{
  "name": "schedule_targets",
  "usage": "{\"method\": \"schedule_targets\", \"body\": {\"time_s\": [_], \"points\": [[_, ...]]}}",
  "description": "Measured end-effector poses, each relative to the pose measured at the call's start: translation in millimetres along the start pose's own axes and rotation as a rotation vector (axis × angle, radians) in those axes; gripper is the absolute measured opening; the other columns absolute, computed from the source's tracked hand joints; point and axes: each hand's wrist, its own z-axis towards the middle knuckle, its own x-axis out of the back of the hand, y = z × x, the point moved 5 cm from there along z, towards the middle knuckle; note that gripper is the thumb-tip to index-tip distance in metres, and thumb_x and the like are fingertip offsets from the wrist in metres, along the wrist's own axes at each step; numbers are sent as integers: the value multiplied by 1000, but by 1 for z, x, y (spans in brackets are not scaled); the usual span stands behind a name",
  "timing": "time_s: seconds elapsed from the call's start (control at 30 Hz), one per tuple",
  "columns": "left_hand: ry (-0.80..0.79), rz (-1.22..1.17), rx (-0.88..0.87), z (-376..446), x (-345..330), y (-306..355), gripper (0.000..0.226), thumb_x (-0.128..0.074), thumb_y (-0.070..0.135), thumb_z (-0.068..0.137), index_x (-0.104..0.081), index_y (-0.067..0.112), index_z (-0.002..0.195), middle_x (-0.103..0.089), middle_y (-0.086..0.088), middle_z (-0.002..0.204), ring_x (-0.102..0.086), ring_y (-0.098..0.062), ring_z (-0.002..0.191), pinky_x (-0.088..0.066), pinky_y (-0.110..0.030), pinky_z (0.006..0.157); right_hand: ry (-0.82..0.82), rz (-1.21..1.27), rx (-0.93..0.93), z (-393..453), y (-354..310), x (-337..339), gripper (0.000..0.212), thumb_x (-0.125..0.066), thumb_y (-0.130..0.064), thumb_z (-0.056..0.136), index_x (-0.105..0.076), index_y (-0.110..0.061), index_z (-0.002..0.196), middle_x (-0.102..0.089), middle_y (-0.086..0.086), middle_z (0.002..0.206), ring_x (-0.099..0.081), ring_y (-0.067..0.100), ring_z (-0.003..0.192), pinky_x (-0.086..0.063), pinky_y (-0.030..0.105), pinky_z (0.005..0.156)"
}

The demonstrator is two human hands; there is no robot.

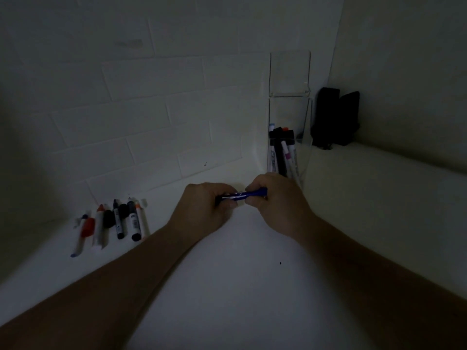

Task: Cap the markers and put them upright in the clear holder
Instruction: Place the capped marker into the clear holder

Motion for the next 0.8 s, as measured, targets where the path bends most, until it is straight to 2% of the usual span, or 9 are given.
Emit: {"method": "schedule_targets", "body": {"time_s": [0.07,0.13,0.3,0.4,0.47,0.6,0.67,0.73,0.8], "points": [[-45,29,-22,-1,-3,2,17,-70,19,84,-78,25,98,-75,10,80,-61,-3,63,-39,-4,61,-45,28,-5,-1,0,1,12,-72,-23,87,-70,-21,99,-58,-11,88,-54,6,80,-44,23,73],[-57,2,-7,-2,-4,2,17,-68,23,85,-78,27,99,-74,12,79,-62,-4,63,-41,-7,59,-97,45,-10,0,2,4,13,-72,-23,88,-71,-22,100,-61,-13,88,-57,4,79,-43,19,71],[-105,-49,1,-2,-10,-1,18,-71,24,84,-77,30,100,-72,17,87,-61,6,74,-39,-3,68,-225,-121,38,-3,-1,11,15,-74,-34,83,-76,-30,98,-74,-11,89,-64,2,75,-50,20,69],[-47,-105,84,-2,-5,-5,34,-78,39,80,-69,36,113,-66,25,89,-62,8,84,-41,-3,72,-294,-156,22,-2,2,15,15,-71,-29,87,-74,-25,101,-69,-12,86,-59,-1,73,-42,13,66],[-54,-139,177,0,-3,-8,46,-75,53,76,-59,43,119,-65,22,91,-62,5,84,-44,-6,72,-175,-129,-26,4,4,34,11,-66,-29,91,-69,-25,101,-64,-12,85,-59,0,74,-42,19,68],[-160,-69,142,1,-12,-8,41,-63,60,84,-61,38,119,-65,20,91,-61,4,84,-44,-12,77,360,380,-227,19,4,105,11,-68,-27,91,-64,-26,102,-68,-7,91,-66,4,74,-51,18,61],[-185,-30,102,2,-16,-6,36,-63,57,86,-66,34,114,-66,19,92,-60,3,85,-40,-8,77,555,349,-201,29,1,138,12,-71,-30,90,-63,-26,98,-68,-11,87,-67,2,72,-55,19,64],[-180,-5,55,4,-17,-4,29,-63,53,88,-71,30,104,-68,15,93,-61,0,86,-43,-11,78,623,231,-160,41,-1,156,20,-71,-30,89,-62,-25,106,-64,-15,87,-66,0,76,-54,16,67],[-171,10,17,4,-17,-3,24,-64,49,89,-73,28,96,-69,14,91,-61,-1,85,-45,-14,80,570,149,-116,51,1,156,46,-71,-24,90,-50,-25,131,-60,-13,91,-62,-8,75,-48,5,62]]}}
